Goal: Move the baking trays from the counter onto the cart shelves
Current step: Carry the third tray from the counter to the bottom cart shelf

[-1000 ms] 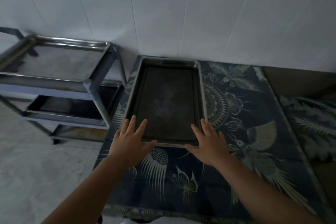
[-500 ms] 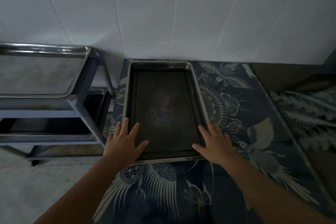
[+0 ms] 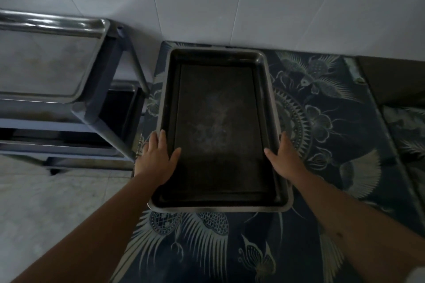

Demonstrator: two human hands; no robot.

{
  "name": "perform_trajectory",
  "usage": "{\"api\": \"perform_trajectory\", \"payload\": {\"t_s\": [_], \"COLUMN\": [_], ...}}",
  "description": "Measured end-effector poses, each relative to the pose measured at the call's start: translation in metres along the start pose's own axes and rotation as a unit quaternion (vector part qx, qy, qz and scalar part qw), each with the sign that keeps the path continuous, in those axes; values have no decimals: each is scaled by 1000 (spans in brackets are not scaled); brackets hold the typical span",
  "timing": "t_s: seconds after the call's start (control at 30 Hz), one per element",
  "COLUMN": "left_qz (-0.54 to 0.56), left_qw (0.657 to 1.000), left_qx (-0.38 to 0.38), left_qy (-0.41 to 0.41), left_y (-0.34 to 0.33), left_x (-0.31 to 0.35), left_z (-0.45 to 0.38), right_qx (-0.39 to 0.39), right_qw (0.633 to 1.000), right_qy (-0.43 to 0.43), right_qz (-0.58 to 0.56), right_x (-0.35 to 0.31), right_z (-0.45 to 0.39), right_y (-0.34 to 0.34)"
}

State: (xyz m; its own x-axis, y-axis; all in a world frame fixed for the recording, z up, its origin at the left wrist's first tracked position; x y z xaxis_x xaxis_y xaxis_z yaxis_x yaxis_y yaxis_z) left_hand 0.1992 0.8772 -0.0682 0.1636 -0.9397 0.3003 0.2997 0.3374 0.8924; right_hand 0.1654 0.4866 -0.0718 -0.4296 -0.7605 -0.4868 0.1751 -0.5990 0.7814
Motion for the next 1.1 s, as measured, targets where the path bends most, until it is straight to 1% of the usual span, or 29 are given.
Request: {"api": "perform_trajectory", "payload": {"t_s": [0.1,0.17,0.23,0.3,0.37,0.43,0.53,0.63,0.7,0.8,1.0,1.1], "left_qz": [126,176,216,263,295,300,304,335,347,354,408,409], "left_qw": [992,983,973,957,939,933,935,925,920,916,893,895], "left_qx": [22,46,50,56,58,55,34,2,2,11,-2,5], "left_qy": [17,33,62,112,164,189,180,179,180,189,189,179], "left_y": [-8,-13,-15,-15,-18,-19,-15,-8,-7,-13,-18,-9], "left_x": [-4,-10,-16,-21,-28,-33,-34,-31,-31,-35,-50,-58], "left_z": [-5,-5,-7,-11,-13,-14,-18,-15,-3,25,86,110], "right_qx": [59,105,139,158,151,140,140,156,166,167,149,142], "right_qw": [996,987,977,970,971,968,963,962,962,962,956,951], "right_qy": [-39,-72,-92,-102,-101,-103,-104,-83,-75,-92,-102,-103], "right_qz": [-62,-100,-136,-150,-158,-182,-206,-207,-205,-195,-232,-256], "right_x": [3,10,20,27,32,36,40,33,35,48,64,62], "right_z": [-12,-15,-18,-22,-27,-31,-32,-25,-13,14,75,106], "right_y": [3,2,0,-2,-6,-9,-9,-4,-2,0,1,-3]}}
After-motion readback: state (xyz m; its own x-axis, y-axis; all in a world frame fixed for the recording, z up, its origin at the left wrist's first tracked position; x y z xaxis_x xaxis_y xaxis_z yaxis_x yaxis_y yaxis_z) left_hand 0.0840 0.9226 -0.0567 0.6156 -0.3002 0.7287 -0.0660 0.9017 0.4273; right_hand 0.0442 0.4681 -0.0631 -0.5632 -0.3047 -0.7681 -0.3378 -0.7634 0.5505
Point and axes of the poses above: each hand's wrist, its own z-axis away from the middle knuckle, its own y-axis out of the back of the hand, x = y × z, the point moved 6 cm from there along -z, towards the middle knuckle, and after that the axes turned 3 degrees about y, right-handed, at the moved point
